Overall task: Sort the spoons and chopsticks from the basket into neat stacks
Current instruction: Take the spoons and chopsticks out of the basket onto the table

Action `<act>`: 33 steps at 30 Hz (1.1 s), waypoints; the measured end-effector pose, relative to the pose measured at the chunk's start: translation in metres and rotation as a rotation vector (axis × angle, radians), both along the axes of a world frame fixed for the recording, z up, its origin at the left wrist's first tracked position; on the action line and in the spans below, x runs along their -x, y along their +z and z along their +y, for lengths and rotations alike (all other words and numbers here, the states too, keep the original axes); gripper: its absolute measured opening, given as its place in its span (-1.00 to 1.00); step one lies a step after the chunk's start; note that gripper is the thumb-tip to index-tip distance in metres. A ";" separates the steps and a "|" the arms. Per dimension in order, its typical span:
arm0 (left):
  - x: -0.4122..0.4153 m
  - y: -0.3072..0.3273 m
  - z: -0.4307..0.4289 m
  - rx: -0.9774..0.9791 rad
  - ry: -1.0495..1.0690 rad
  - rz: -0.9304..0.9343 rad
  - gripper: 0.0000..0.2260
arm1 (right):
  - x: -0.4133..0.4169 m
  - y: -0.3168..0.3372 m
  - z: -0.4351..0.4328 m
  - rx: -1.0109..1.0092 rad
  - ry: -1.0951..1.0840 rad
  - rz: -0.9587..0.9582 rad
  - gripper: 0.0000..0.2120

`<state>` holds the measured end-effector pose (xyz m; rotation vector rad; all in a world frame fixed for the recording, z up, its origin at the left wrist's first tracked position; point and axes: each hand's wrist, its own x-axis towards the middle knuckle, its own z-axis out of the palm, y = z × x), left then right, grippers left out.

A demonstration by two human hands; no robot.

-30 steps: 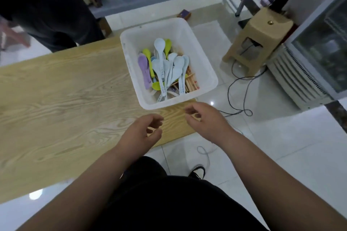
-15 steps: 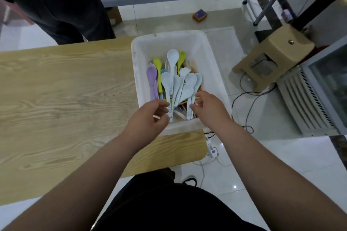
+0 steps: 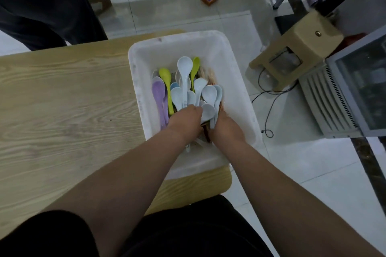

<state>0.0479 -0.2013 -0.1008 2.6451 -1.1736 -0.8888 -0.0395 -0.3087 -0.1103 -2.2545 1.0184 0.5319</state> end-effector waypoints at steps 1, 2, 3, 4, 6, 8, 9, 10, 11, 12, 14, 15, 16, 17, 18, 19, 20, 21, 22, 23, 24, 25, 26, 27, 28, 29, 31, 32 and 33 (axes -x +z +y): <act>0.001 -0.004 -0.004 -0.009 -0.016 -0.037 -0.65 | 0.002 0.006 0.001 0.027 0.012 -0.018 -0.56; 0.002 -0.007 -0.007 -0.015 -0.023 -0.066 -0.65 | 0.004 0.011 0.002 0.043 0.024 -0.017 -0.53; 0.003 -0.009 -0.010 -0.023 -0.018 -0.089 -0.65 | 0.007 0.013 0.001 0.042 0.030 -0.014 -0.53; 0.005 -0.009 -0.014 -0.033 -0.006 -0.103 -0.65 | 0.006 0.015 0.000 0.025 0.019 -0.003 -0.58; 0.008 -0.008 -0.019 -0.052 0.024 -0.112 -0.65 | 0.007 0.023 -0.003 -0.032 -0.029 0.008 -0.68; 0.009 -0.005 -0.022 -0.061 0.046 -0.117 -0.66 | 0.008 0.030 -0.006 -0.100 -0.049 0.012 -0.77; 0.009 -0.003 -0.022 -0.053 0.066 -0.118 -0.67 | 0.010 0.035 -0.006 -0.139 -0.063 -0.002 -0.82; 0.009 -0.001 -0.021 -0.032 0.099 -0.115 -0.69 | 0.011 0.039 -0.007 -0.184 -0.083 -0.020 -0.85; 0.009 0.003 -0.020 0.004 0.148 -0.115 -0.74 | 0.013 0.046 -0.007 -0.231 -0.105 -0.040 -0.86; 0.009 0.007 -0.018 0.055 0.215 -0.110 -0.80 | 0.015 0.050 -0.009 -0.276 -0.125 -0.050 -0.89; 0.013 0.017 -0.011 0.167 0.426 -0.038 -0.85 | 0.023 0.062 -0.012 -0.357 -0.147 -0.082 -0.93; 0.016 0.022 -0.008 0.220 0.560 0.026 -0.86 | 0.027 0.068 -0.015 -0.389 -0.151 -0.102 -0.89; 0.019 0.026 -0.004 0.282 0.681 0.094 -0.87 | 0.032 0.073 -0.018 -0.419 -0.159 -0.116 -0.89; 0.023 0.031 0.000 0.342 0.775 0.152 -0.88 | 0.038 0.079 -0.021 -0.447 -0.170 -0.126 -0.88; 0.027 0.035 0.003 0.416 0.865 0.230 -0.88 | 0.043 0.083 -0.023 -0.470 -0.178 -0.139 -0.86; 0.031 0.039 0.005 0.536 0.979 0.355 -0.88 | 0.049 0.088 -0.025 -0.487 -0.174 -0.160 -0.84; 0.036 0.044 0.006 0.699 1.112 0.518 -0.87 | 0.054 0.091 -0.025 -0.500 -0.164 -0.186 -0.83; 0.040 0.050 0.006 0.867 1.245 0.680 -0.85 | 0.059 0.095 -0.025 -0.516 -0.159 -0.216 -0.84; 0.044 0.056 0.007 1.019 1.351 0.820 -0.83 | 0.064 0.098 -0.024 -0.540 -0.158 -0.247 -0.84; 0.049 0.063 0.007 1.135 1.427 0.926 -0.82 | 0.069 0.102 -0.023 -0.563 -0.150 -0.275 -0.83; 0.054 0.072 0.007 1.206 1.474 0.996 -0.82 | 0.072 0.106 -0.021 -0.588 -0.135 -0.301 -0.84; 0.061 0.078 0.008 1.246 1.494 1.036 -0.82 | 0.075 0.108 -0.018 -0.613 -0.120 -0.320 -0.84; 0.068 0.085 0.011 1.270 1.493 1.062 -0.82 | 0.078 0.109 -0.014 -0.648 -0.112 -0.336 -0.84; 0.076 0.092 0.014 1.282 1.480 1.075 -0.82 | 0.080 0.111 -0.010 -0.692 -0.108 -0.347 -0.83; 0.083 0.097 0.018 1.286 1.455 1.072 -0.84 | 0.082 0.113 -0.005 -0.735 -0.096 -0.357 -0.81; 0.091 0.102 0.023 1.287 1.422 1.048 -0.86 | 0.085 0.115 0.000 -0.762 -0.064 -0.368 -0.81; 0.106 0.107 0.034 1.297 1.392 0.964 -0.86 | 0.092 0.114 0.011 -0.763 0.057 -0.378 -0.82; 0.112 0.108 0.042 1.307 1.400 0.924 -0.86 | 0.095 0.114 0.017 -0.755 0.121 -0.375 -0.82; 0.118 0.108 0.050 1.316 1.419 0.887 -0.85 | 0.099 0.114 0.024 -0.748 0.179 -0.374 -0.81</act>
